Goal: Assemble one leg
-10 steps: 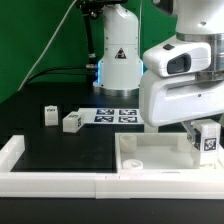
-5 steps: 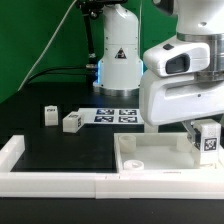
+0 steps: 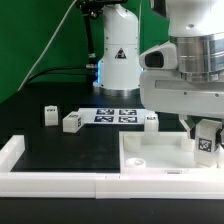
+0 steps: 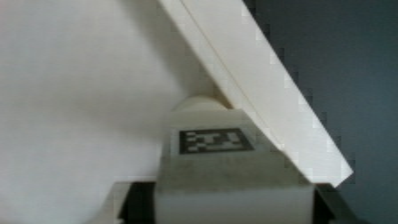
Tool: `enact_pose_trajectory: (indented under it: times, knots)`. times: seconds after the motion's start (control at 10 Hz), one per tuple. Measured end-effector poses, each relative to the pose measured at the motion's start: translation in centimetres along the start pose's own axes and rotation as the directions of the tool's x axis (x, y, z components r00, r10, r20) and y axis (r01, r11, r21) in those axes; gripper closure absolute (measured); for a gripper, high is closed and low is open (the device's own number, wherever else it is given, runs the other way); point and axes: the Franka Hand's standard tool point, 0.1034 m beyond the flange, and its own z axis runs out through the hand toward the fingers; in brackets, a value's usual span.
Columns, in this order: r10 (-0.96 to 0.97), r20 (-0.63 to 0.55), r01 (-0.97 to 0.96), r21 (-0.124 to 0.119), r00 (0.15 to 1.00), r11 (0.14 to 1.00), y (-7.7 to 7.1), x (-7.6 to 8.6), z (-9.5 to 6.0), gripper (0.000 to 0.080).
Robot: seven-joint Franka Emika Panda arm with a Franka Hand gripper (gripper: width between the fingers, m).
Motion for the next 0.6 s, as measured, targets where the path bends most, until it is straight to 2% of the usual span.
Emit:
enact_pose_trajectory:
  times: [0.2, 0.4, 0.6]
  knots:
    - [0.156, -0.008, -0.156, -0.005, 0.988, 0.988, -0.19, -0.32, 0.07, 0.0505]
    - [0.388, -0.015, -0.388, -0.006, 0.922, 0.922, -0.48, -0.68, 0.14, 0.0505]
    - [0.416, -0.007, -0.416, -0.002, 0.909, 0.909, -0.51, -0.71, 0.15, 0.0505]
